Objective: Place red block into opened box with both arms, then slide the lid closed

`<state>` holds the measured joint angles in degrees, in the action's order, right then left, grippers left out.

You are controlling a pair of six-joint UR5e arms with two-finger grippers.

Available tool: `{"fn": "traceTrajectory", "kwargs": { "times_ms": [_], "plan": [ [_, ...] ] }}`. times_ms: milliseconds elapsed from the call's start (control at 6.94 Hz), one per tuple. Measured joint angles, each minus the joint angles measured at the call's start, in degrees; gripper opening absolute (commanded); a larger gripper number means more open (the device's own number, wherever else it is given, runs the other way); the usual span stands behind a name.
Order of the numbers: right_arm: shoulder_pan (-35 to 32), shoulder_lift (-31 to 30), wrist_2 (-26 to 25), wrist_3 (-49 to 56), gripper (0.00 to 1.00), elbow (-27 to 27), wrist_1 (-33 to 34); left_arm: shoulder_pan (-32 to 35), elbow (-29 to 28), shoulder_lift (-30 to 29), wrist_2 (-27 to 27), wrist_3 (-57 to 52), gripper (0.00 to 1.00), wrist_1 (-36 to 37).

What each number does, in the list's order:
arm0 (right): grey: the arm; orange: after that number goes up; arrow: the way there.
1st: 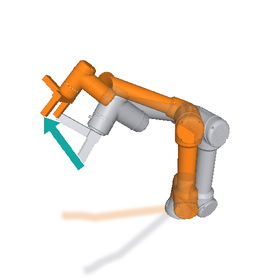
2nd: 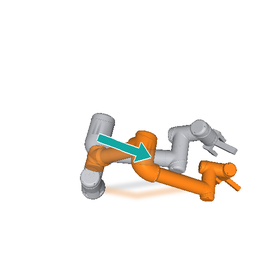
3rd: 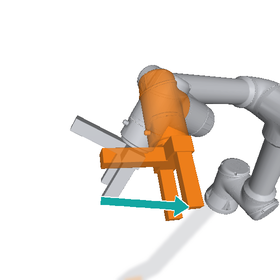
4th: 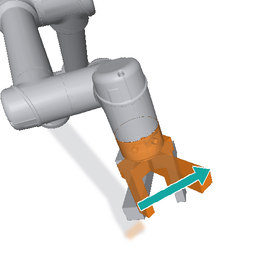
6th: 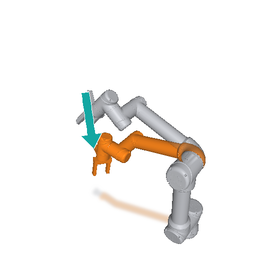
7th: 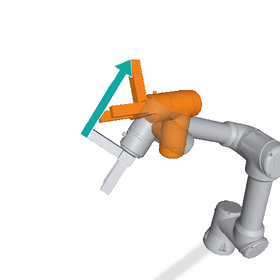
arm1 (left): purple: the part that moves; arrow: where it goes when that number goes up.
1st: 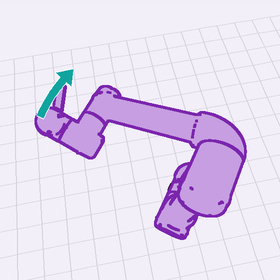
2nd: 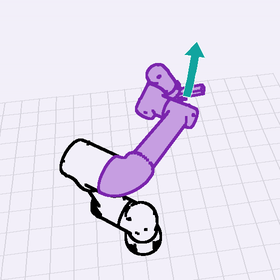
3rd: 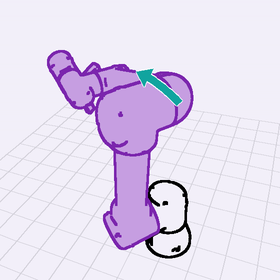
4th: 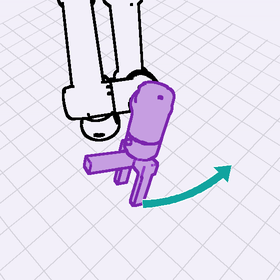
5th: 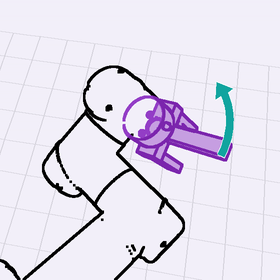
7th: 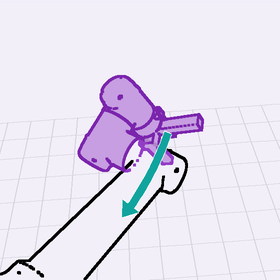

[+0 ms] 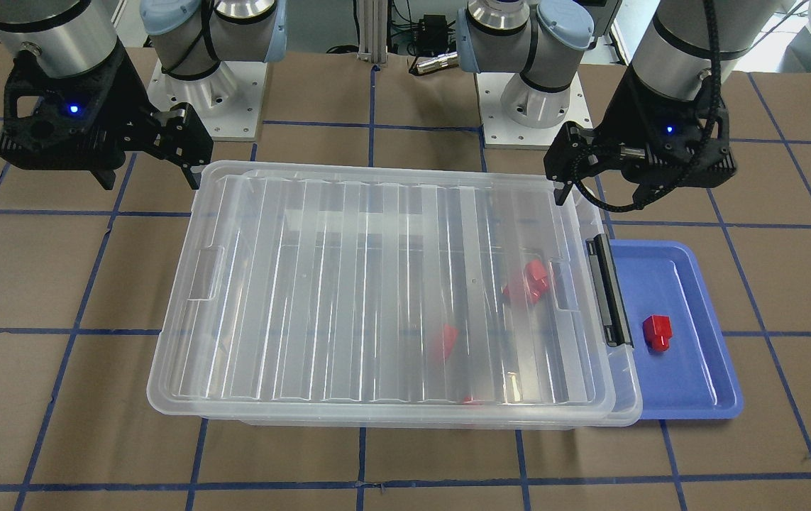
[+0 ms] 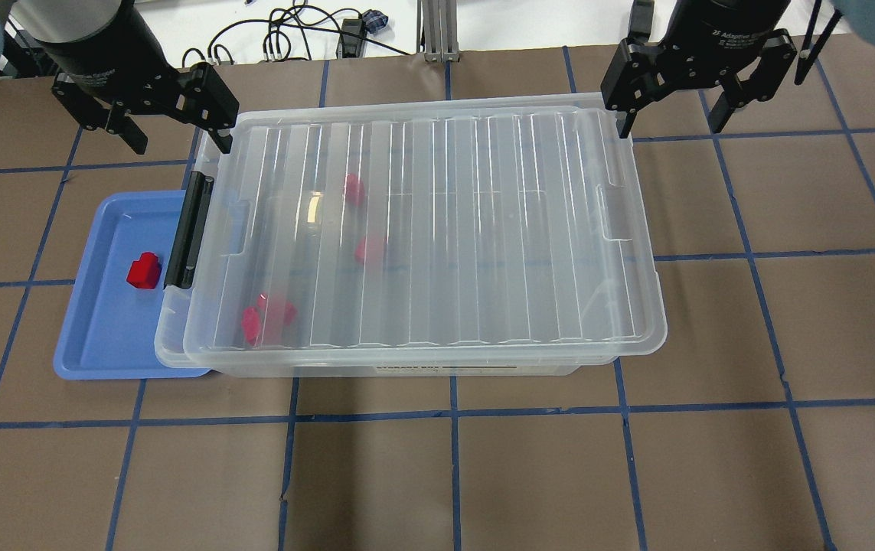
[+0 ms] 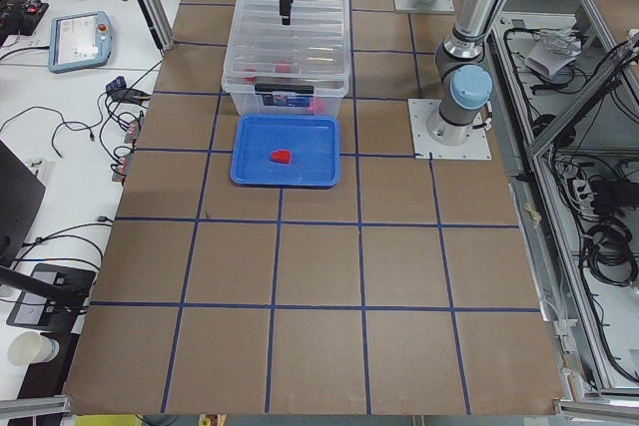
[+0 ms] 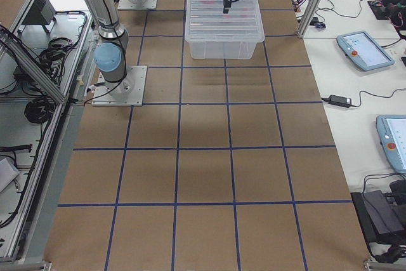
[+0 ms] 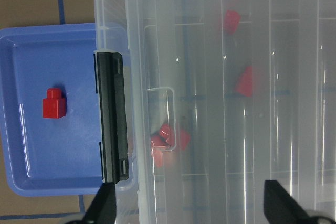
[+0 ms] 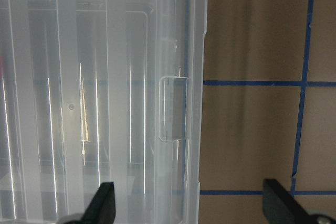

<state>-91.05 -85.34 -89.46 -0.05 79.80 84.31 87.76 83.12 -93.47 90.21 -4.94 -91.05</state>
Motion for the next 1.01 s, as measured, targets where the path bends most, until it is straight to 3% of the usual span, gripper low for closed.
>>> {"fn": "traceTrajectory", "kwargs": {
  "times_ms": [577,1009],
  "plan": [
    [0.4,0.1,-0.2,0.3,1.00,-0.1,0.2,0.0,0.0,0.2,0.0,-0.1,1.00,0.1],
    [2.3,0.3,-4.0,0.5,1.00,0.8,0.9,0.0,0.0,0.1,0.1,-0.1,1.00,0.2]
  ]
}}
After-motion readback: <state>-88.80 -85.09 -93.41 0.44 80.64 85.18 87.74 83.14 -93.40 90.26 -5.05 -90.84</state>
